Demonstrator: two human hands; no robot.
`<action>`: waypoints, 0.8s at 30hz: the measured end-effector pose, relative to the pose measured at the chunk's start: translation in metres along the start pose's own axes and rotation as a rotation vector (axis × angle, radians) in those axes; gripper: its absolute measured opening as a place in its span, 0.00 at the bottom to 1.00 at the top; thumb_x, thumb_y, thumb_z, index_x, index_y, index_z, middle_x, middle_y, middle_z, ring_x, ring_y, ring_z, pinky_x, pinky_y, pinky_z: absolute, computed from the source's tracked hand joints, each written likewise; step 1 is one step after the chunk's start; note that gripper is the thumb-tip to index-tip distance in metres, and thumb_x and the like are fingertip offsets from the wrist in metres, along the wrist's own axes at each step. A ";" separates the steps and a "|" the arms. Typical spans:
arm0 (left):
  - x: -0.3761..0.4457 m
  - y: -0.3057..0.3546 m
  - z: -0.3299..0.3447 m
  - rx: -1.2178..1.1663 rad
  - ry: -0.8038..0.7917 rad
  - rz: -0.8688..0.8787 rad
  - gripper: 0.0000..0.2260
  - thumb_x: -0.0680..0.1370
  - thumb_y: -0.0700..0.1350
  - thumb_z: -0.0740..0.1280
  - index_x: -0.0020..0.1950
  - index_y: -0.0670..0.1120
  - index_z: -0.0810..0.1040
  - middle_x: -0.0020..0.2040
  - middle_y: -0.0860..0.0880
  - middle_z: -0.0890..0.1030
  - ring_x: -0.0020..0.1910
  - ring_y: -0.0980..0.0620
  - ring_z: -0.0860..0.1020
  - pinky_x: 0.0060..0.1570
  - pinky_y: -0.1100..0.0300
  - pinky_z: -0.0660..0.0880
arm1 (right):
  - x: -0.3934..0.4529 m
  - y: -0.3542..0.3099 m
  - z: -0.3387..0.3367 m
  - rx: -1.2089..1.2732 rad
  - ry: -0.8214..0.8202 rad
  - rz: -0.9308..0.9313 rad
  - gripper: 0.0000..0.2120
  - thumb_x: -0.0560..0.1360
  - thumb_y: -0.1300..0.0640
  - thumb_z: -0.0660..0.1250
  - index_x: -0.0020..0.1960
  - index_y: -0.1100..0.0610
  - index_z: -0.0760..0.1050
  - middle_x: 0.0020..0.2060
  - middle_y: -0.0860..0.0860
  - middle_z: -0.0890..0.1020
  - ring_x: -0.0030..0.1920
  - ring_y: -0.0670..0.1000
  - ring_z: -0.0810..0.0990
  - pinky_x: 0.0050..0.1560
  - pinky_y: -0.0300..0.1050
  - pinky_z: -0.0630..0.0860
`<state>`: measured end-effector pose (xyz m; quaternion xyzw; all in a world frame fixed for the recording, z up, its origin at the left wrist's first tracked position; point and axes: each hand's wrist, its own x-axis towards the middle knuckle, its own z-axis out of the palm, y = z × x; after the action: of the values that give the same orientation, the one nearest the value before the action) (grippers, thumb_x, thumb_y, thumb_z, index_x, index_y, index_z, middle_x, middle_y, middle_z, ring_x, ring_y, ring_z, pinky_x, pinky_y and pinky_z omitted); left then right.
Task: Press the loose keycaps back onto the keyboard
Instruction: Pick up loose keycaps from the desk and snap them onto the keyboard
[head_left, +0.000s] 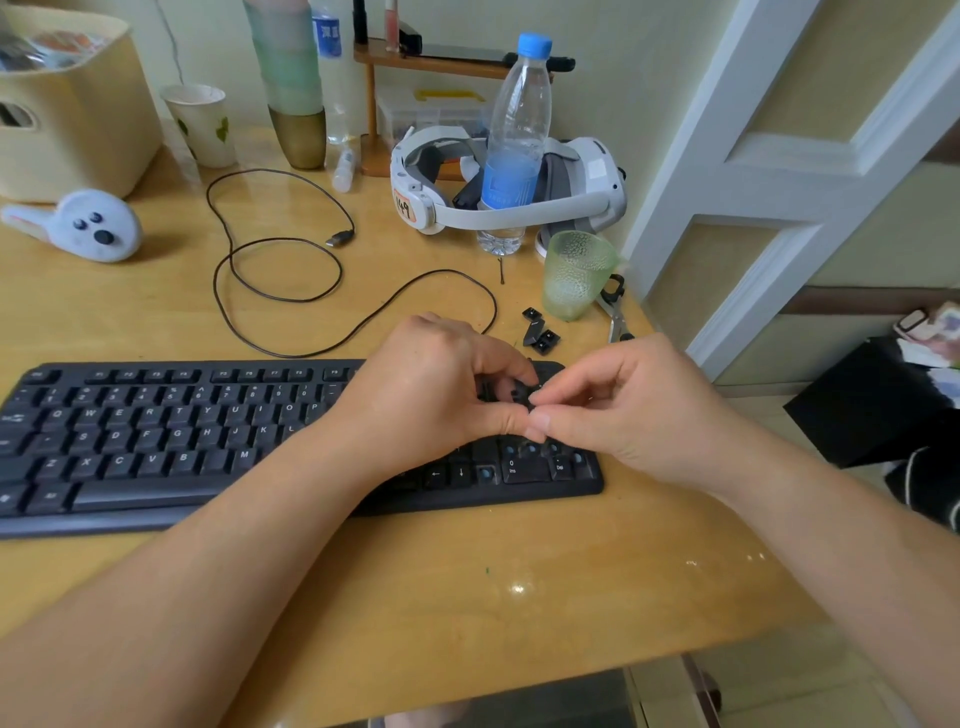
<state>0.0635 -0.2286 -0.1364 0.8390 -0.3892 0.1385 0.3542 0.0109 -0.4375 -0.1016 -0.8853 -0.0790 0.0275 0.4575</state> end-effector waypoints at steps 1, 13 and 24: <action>0.000 0.000 0.000 -0.008 0.007 -0.003 0.18 0.66 0.62 0.79 0.49 0.54 0.88 0.35 0.60 0.81 0.42 0.57 0.77 0.48 0.79 0.65 | 0.000 -0.002 -0.001 -0.013 -0.012 0.005 0.09 0.65 0.47 0.80 0.43 0.49 0.88 0.39 0.46 0.88 0.43 0.52 0.87 0.52 0.56 0.84; 0.002 -0.007 -0.012 0.061 0.023 -0.148 0.15 0.73 0.59 0.77 0.58 0.56 0.87 0.38 0.64 0.78 0.39 0.63 0.77 0.43 0.71 0.72 | 0.018 0.023 -0.018 -0.311 0.146 -0.019 0.06 0.72 0.54 0.79 0.47 0.45 0.87 0.37 0.41 0.86 0.41 0.38 0.82 0.46 0.25 0.74; 0.001 -0.012 -0.010 0.092 0.014 -0.201 0.17 0.74 0.62 0.75 0.59 0.57 0.86 0.43 0.59 0.83 0.40 0.60 0.78 0.43 0.73 0.71 | 0.028 0.031 0.004 -0.707 0.040 -0.315 0.04 0.75 0.51 0.75 0.46 0.51 0.86 0.44 0.44 0.86 0.49 0.48 0.82 0.55 0.50 0.77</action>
<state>0.0743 -0.2166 -0.1344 0.8883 -0.2936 0.1259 0.3300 0.0419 -0.4468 -0.1287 -0.9657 -0.2099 -0.0892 0.1239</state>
